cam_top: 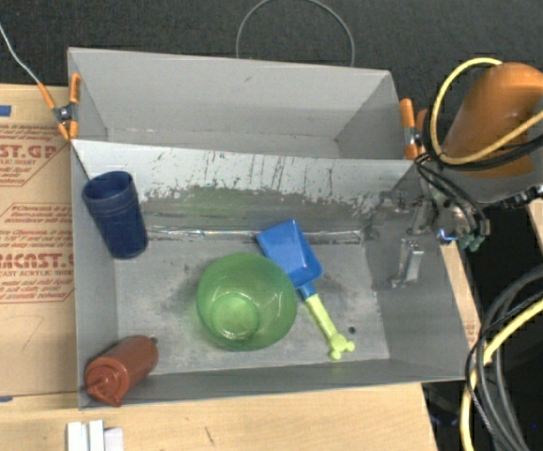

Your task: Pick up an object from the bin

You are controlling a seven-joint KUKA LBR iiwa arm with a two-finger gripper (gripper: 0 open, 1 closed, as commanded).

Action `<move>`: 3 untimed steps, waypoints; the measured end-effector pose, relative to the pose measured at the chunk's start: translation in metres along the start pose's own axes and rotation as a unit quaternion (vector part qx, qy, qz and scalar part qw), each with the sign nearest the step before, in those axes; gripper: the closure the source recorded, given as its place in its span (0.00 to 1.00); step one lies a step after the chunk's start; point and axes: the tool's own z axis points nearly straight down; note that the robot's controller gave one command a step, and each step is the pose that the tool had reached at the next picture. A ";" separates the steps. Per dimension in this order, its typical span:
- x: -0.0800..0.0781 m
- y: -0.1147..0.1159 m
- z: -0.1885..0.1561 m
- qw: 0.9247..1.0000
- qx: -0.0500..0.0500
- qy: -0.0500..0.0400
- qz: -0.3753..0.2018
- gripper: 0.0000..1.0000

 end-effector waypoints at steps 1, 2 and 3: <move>0.000 0.000 -0.003 1.000 0.000 -0.001 0.000 0.00; 0.044 0.067 -0.014 0.998 -0.001 0.000 -0.055 0.00; -0.011 0.071 0.033 0.982 0.001 -0.005 -0.188 0.00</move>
Offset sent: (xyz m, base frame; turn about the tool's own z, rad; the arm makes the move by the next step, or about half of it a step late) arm -0.0436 0.0636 0.0140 -0.1054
